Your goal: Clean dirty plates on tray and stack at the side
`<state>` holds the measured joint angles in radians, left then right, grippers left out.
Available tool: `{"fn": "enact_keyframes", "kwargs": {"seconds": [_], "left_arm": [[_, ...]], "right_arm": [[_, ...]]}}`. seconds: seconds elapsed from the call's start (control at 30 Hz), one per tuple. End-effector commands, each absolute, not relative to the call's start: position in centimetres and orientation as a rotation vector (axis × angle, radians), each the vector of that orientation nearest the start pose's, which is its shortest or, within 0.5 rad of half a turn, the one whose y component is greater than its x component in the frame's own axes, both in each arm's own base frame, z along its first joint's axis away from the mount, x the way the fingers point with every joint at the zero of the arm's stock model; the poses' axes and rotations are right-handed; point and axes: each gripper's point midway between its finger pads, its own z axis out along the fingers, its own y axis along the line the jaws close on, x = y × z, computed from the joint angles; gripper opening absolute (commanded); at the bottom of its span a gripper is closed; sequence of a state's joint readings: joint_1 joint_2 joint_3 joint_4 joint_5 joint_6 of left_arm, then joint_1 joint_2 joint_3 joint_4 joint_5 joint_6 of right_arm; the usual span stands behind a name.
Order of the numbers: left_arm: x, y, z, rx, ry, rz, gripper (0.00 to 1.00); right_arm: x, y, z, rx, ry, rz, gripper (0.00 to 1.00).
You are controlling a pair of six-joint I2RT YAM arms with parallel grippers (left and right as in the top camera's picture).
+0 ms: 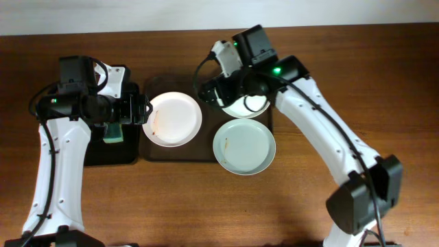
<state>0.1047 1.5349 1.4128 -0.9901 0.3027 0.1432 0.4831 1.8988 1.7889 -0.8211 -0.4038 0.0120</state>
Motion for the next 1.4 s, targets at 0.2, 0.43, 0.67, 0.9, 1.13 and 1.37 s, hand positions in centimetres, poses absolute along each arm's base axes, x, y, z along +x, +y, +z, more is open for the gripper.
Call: {"fn": "enact_keyframes", "kwargs": {"seconds": [0.2,0.43,0.67,0.9,1.13,1.37], "left_arm": [[36.2,8.5,19.3,-0.494,2.624,0.174,0.99],[36.5,9.0,19.4,-0.504,2.602,0.197,0.99],[36.4,9.0,19.2,-0.506,2.610,0.197,0.99],[36.3,8.9,18.9,-0.505,2.618,0.192,0.99],[36.0,8.3,18.0,-0.499,2.644,0.150,0.98],[37.6,8.8,13.6,-0.524,2.640,0.159,0.92]], "right_arm": [[42.0,32.8,9.2,-0.403,2.685,0.420,0.64],[42.8,32.2,5.0,-0.115,2.754,0.330,0.50],[42.8,32.5,2.4,-0.053,2.792,0.340,0.40],[42.7,32.7,0.8,-0.010,2.812,0.348,0.33],[42.1,33.1,0.5,-0.028,2.825,0.349,0.09],[41.5,32.5,0.2,-0.034,2.858,0.318,0.04]]}}
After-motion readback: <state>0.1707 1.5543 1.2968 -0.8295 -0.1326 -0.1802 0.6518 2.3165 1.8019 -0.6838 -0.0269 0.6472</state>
